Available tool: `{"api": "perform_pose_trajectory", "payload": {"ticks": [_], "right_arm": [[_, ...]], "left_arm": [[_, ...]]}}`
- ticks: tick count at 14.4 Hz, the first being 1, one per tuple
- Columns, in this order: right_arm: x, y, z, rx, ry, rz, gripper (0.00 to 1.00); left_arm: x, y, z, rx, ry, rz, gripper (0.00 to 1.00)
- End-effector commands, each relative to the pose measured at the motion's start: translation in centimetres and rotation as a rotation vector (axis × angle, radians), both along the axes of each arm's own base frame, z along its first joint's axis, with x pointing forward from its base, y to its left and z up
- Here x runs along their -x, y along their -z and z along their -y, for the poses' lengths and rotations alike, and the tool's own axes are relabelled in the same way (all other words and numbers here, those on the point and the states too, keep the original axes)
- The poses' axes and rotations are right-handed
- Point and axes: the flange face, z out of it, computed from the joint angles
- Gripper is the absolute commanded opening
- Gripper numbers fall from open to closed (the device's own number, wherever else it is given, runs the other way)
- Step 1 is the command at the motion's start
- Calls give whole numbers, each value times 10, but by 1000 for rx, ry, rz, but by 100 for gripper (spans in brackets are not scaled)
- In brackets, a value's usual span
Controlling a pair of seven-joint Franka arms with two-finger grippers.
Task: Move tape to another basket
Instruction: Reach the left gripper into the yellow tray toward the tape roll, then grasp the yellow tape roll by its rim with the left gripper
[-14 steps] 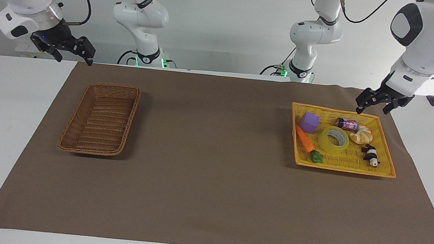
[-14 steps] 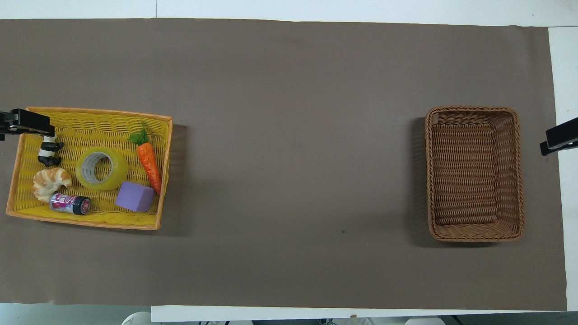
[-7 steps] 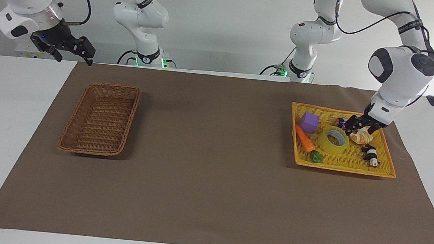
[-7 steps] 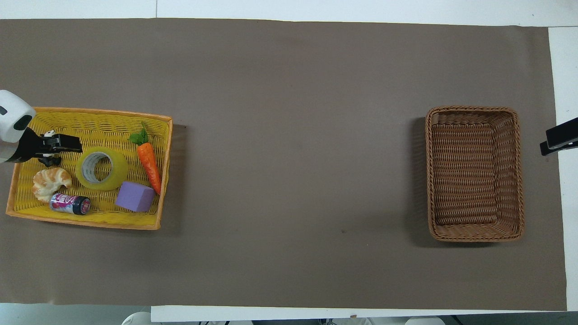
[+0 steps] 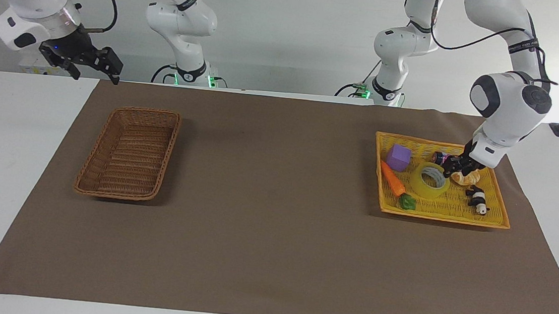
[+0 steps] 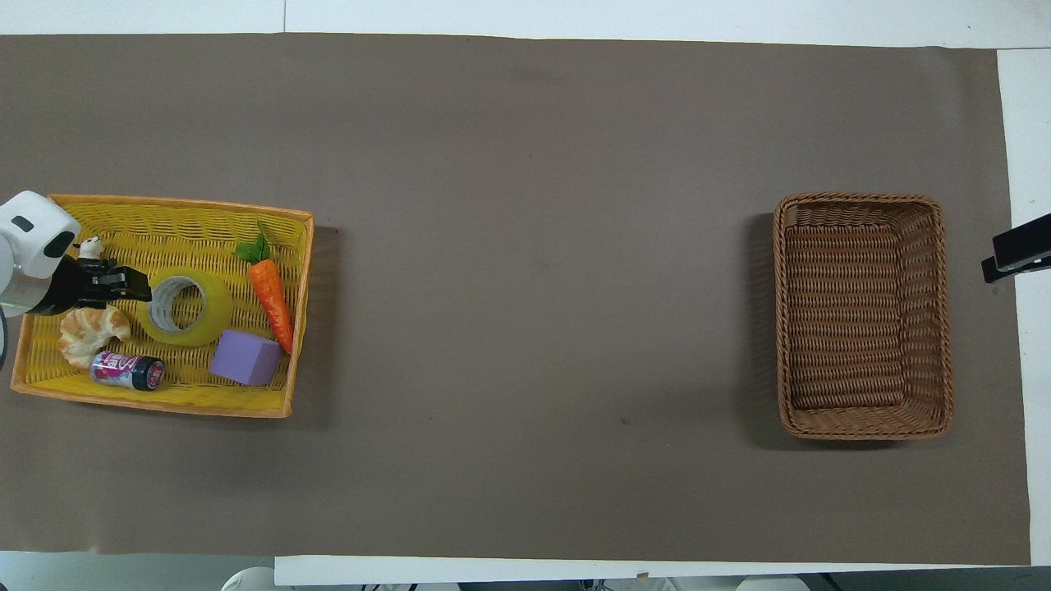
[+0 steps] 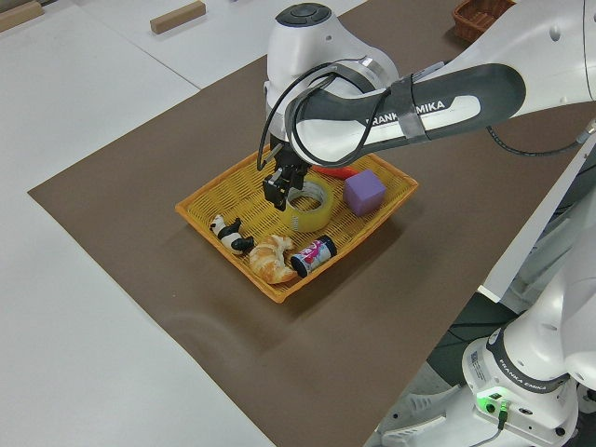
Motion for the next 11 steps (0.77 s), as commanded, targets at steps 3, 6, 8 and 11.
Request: {"api": "perform_pose_trajectory", "payload": {"ticks": [3,6,8,11], "right_arm": [[5,0,1,2,-13,13,99],[5,0,1,2,-13,13,99],[5,1,0,2,-13,12,99],[5,0,1,2,-13,13,99]], "left_arm": [[3,14,1,0,6,32,66],[5,27,-3,2,5,8,68],[9,33,2,5,11,-6,68],[7,39,2,7,14,-9,68]]}}
